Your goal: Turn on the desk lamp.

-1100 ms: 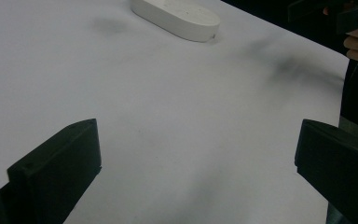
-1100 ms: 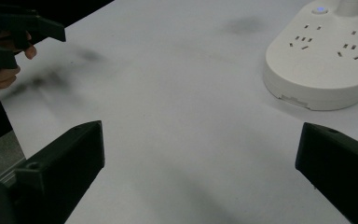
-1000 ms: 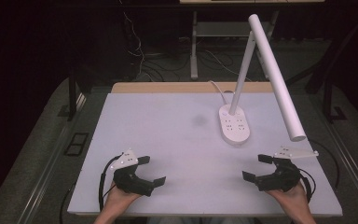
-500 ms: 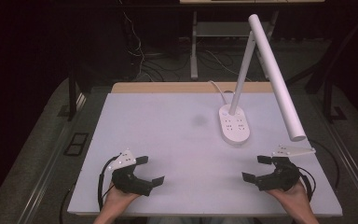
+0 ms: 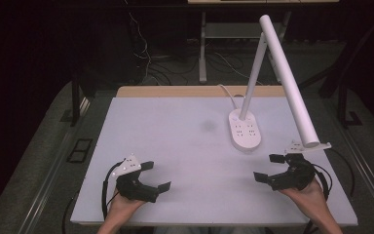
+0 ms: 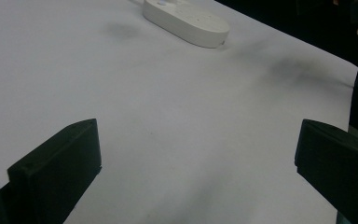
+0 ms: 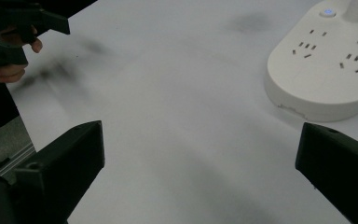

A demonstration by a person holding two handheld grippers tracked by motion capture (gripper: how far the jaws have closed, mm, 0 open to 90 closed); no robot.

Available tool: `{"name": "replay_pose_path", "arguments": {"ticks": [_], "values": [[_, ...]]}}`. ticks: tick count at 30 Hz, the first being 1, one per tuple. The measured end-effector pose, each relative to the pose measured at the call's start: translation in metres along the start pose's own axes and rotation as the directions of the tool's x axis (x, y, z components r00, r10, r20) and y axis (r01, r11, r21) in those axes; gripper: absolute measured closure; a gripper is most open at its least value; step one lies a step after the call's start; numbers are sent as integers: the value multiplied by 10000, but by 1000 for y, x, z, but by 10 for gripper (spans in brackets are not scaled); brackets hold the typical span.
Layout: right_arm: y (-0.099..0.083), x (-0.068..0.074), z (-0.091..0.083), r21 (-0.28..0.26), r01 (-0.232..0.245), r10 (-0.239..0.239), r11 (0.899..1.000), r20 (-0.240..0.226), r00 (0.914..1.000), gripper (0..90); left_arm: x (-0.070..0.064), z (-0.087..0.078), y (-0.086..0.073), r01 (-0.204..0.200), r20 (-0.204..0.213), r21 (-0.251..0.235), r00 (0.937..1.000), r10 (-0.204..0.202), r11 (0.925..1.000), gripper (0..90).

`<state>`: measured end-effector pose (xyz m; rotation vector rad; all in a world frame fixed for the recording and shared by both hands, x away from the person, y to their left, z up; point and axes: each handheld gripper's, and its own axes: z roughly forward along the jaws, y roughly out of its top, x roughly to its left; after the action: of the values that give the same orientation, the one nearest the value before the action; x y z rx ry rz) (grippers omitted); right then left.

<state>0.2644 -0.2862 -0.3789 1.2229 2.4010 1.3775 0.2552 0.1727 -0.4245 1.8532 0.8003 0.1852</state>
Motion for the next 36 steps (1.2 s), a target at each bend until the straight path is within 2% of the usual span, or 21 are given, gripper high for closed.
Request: {"name": "replay_pose_path", "arguments": {"ticks": [10,15,36], "values": [[15,-7,0,44,2,-1,10000,-148,9999,9,0,0,1,91,20,71,10000,-91,9999,0],[22,-11,-1,13,-86,87,10000,-121,9999,9,0,1,1,87,36,156,10000,-87,9998,0],[49,-26,8,233,104,-102,9997,-67,9999,9,-1,1,0,68,33,265,10000,-69,9996,0]]}}
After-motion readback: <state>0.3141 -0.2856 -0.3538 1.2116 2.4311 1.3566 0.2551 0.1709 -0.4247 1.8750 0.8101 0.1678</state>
